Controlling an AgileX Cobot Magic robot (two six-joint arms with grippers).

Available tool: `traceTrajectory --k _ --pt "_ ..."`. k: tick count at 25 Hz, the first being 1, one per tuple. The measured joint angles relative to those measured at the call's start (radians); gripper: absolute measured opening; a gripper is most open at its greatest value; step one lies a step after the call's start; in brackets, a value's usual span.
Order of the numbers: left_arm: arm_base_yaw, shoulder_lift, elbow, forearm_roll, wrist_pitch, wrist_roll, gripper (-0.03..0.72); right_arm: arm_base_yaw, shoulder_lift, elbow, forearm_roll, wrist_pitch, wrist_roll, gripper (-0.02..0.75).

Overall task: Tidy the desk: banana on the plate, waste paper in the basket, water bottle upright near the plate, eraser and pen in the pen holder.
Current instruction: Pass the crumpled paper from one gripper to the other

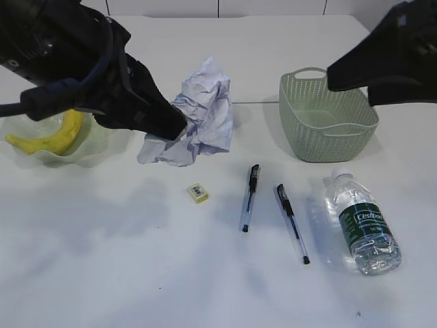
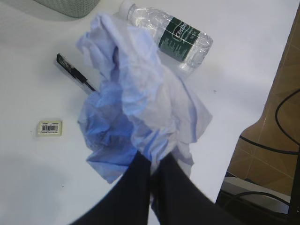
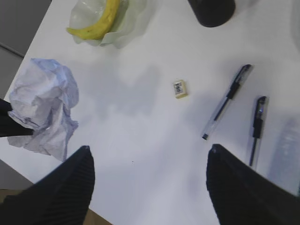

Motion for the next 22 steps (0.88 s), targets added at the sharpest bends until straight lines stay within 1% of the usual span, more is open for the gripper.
traceTrajectory --k 5,11,13,22 --pt "0.0 0.0 0.0 0.0 0.0 0.0 -0.006 0.074 0.094 -0.037 0.127 -0.051 -0.086 0.552" --pt "0.0 0.0 0.0 0.0 0.0 0.0 -0.006 0.114 0.189 -0.068 0.322 -0.07 -0.218 0.556" --pt "0.0 0.0 0.0 0.0 0.0 0.0 -0.006 0.125 0.208 -0.07 0.37 -0.075 -0.249 0.566" --pt "0.0 0.0 0.0 0.0 -0.008 0.0 -0.006 0.158 0.237 -0.07 0.457 -0.082 -0.31 0.575"
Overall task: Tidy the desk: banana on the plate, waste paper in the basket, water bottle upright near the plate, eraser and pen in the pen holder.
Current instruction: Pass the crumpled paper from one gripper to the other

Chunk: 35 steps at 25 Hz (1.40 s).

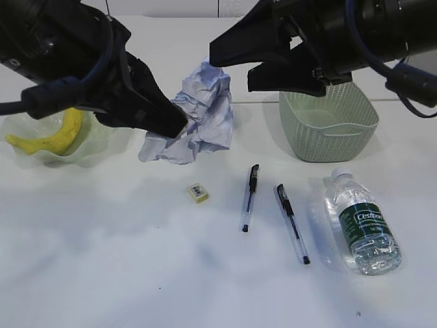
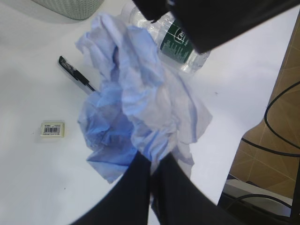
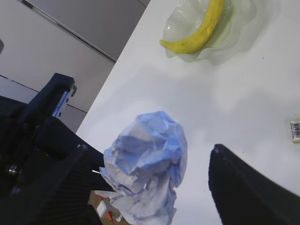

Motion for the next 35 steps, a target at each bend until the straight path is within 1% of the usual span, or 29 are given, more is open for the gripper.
traceTrajectory --k 8,16,21,25,27,30,32,35 --pt "0.0 0.0 0.0 0.0 0.0 0.0 -0.006 0.014 0.0 0.0 0.022 -0.011 -0.006 0.594" --pt "0.0 0.0 0.0 0.0 0.0 0.0 -0.006 0.018 0.039 0.0 0.044 -0.016 -0.008 0.596" --pt "0.0 0.0 0.0 0.0 -0.001 0.0 -0.006 0.06 0.059 -0.004 0.053 -0.039 -0.031 0.596" --pt "0.0 0.0 0.0 0.0 -0.001 0.0 -0.006 0.072 0.08 -0.014 0.077 -0.051 -0.038 0.594" --pt "0.0 0.0 0.0 0.0 -0.001 0.0 -0.006 0.072 0.084 -0.014 0.079 -0.055 -0.039 0.58" --pt "0.0 0.0 0.0 0.0 -0.001 0.0 -0.006 0.072 0.084 -0.014 0.081 -0.058 -0.039 0.538" --pt "0.0 0.0 0.0 0.0 -0.001 0.0 -0.006 0.072 0.084 -0.014 0.081 -0.058 -0.039 0.491" --pt "0.0 0.0 0.0 0.0 -0.001 0.0 -0.006 0.072 0.084 -0.014 0.081 -0.058 -0.04 0.384"
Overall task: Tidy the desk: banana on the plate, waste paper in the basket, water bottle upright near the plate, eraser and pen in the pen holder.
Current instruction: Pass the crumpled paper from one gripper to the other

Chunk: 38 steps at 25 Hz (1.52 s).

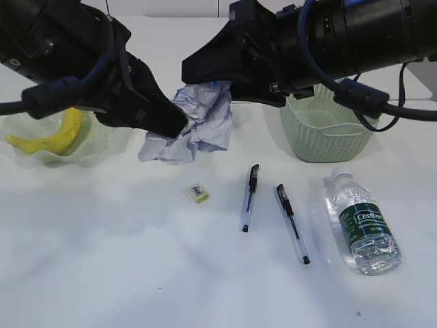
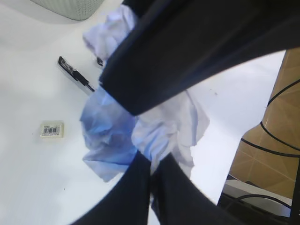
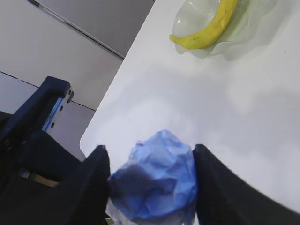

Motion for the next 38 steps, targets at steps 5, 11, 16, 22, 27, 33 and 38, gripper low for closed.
traceTrajectory --k 5,11,16,22,27,33,38 --pt "0.0 0.0 0.0 0.0 0.0 0.0 -0.006 0.0 0.0 0.0 0.0 0.004 0.0 0.19" --pt "0.0 0.0 0.0 0.0 0.0 0.0 -0.003 0.0 0.0 0.0 0.0 0.006 -0.002 0.102" --pt "0.0 0.0 0.0 0.0 -0.011 0.0 0.072 0.0 0.0 0.0 0.0 0.006 -0.002 0.088" --pt "0.0 0.0 0.0 0.025 -0.027 0.0 0.304 0.0 0.0 0.0 -0.002 0.006 -0.002 0.083" --pt "0.0 0.0 0.0 0.057 -0.035 -0.002 0.378 0.0 0.0 0.0 -0.004 0.01 -0.002 0.081" --pt "0.033 -0.019 0.0 0.066 -0.051 -0.006 0.389 0.0 0.0 0.0 -0.002 0.01 -0.002 0.081" --pt "0.101 -0.021 0.0 0.099 -0.051 -0.094 0.389 0.0 0.0 0.0 0.005 0.005 -0.002 0.08"
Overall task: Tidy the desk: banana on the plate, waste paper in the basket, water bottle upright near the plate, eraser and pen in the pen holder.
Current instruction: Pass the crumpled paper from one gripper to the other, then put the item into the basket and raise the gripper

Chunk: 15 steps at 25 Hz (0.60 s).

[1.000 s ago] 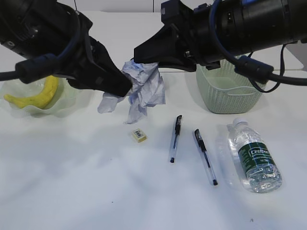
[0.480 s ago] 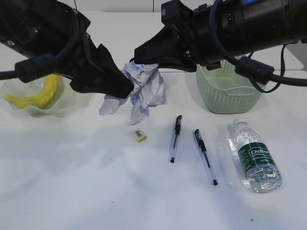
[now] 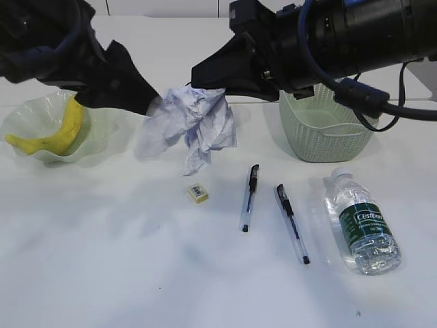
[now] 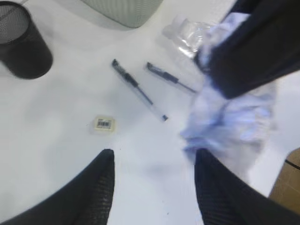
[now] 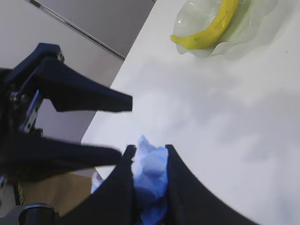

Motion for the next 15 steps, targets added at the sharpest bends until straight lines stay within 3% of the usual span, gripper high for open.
traceTrajectory --k 6,11,15 --pt "0.096 0.0 0.0 0.216 -0.012 -0.221 0.389 0.0 0.0 0.0 -0.002 0.002 0.0 0.079" --pt "0.121 -0.002 0.047 0.425 -0.054 -0.441 0.389 0.0 0.0 0.0 -0.003 0.004 0.0 0.079" --pt "0.121 -0.022 0.143 0.511 -0.152 -0.573 0.389 0.0 0.0 0.0 -0.003 -0.004 0.0 0.078"
